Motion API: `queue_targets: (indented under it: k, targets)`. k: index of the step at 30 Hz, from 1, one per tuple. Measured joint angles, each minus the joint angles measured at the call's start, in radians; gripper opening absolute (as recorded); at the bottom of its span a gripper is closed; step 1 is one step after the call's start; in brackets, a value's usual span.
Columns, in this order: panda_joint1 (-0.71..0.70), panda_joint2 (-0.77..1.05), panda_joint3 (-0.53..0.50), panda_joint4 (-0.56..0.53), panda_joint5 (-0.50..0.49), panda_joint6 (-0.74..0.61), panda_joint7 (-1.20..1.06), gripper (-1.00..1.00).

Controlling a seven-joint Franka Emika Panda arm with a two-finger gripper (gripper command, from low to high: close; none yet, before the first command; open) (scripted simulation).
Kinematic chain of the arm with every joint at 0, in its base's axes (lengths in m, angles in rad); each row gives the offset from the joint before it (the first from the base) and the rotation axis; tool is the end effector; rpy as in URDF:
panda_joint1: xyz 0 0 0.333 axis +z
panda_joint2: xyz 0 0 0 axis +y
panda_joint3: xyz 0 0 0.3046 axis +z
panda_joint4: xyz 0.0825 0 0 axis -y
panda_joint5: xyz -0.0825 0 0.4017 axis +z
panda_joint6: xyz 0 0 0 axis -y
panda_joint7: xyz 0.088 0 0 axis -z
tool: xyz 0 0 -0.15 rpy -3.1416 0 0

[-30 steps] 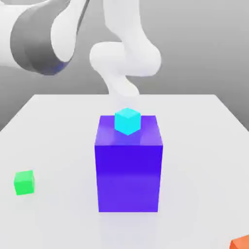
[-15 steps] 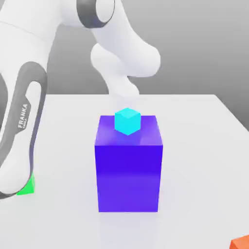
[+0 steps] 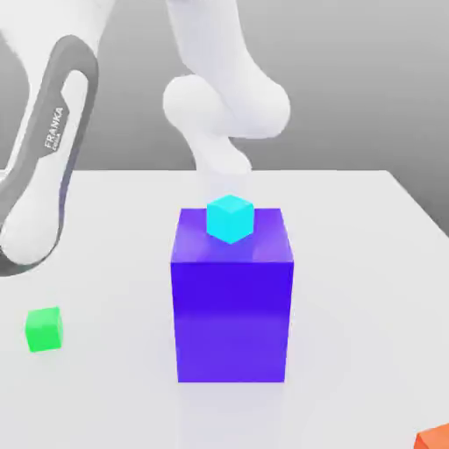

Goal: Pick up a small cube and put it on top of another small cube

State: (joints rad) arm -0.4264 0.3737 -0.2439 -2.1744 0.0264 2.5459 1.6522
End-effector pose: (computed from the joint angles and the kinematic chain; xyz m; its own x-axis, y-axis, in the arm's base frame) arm 0.4434 -0.3593 0.1558 -0.6853 -0.7247 0.0722 -0.7273 0.6862 -0.0155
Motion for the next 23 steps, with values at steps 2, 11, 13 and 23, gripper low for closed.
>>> queue_targets:
  k: [2, 11, 13, 23]
  targets:
    - [-0.007, -0.061, -0.016, -0.073, -0.030, 0.016, -0.035, -1.00]
    - [-0.077, -0.325, -0.060, -0.399, -0.070, 0.084, -0.255, -1.00]
    - [-0.104, -0.369, -0.056, -0.465, -0.047, 0.102, -0.323, -1.00]
    - [-0.142, -0.196, 0.017, -0.484, 0.107, 0.285, -0.458, 1.00]
